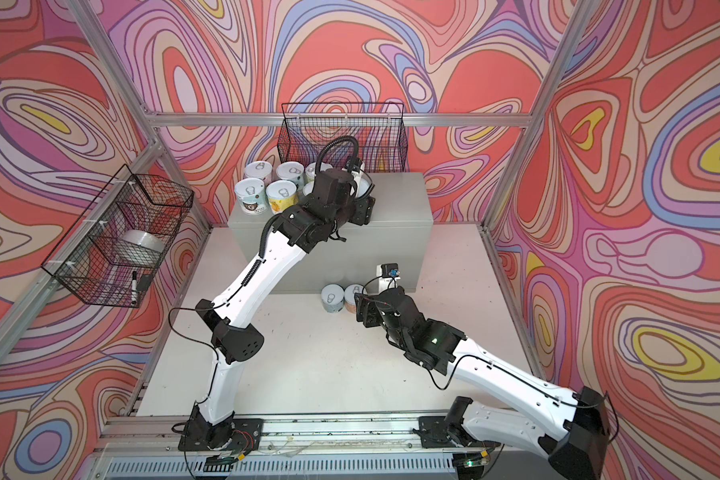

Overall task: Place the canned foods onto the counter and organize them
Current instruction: 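Lower the yellow-labelled can beside the cabinet-top cans and open the left gripper, then withdraw the left gripper to the floor cans while the right gripper reaches the yellow can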

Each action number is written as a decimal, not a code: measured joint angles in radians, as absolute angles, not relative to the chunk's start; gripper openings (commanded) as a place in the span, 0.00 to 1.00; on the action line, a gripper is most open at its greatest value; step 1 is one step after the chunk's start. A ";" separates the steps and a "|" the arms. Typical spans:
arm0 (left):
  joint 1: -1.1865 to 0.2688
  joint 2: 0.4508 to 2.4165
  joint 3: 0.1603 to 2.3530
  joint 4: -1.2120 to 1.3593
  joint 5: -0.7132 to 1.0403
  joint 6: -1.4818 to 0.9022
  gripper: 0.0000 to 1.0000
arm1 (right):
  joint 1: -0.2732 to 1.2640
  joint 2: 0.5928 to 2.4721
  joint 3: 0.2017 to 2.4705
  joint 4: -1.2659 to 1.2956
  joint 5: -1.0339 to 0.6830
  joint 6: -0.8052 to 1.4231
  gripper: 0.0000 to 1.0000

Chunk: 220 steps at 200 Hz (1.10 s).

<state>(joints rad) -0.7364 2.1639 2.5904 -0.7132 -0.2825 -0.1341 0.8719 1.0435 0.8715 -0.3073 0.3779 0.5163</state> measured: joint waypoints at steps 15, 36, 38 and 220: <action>-0.733 2.168 2.590 -0.708 -0.284 -0.137 0.18 | 0.871 1.044 0.871 -0.307 0.377 0.516 0.81; -0.733 2.168 2.590 -0.709 -0.288 -0.144 0.68 | 0.866 1.044 0.871 -0.307 0.377 0.516 0.82; -0.733 2.168 2.590 -0.709 -0.288 -0.144 0.70 | 0.865 1.044 0.871 -0.307 0.377 0.516 0.82; -0.769 2.140 2.605 -0.542 -0.248 -0.100 0.95 | 0.735 1.105 1.020 -0.279 0.290 0.364 0.79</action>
<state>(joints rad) -0.7689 2.1403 2.6053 -0.5415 -0.2478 -0.0998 0.7349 1.1053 1.0203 -0.2790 0.2901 0.3641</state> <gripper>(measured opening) 0.957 0.802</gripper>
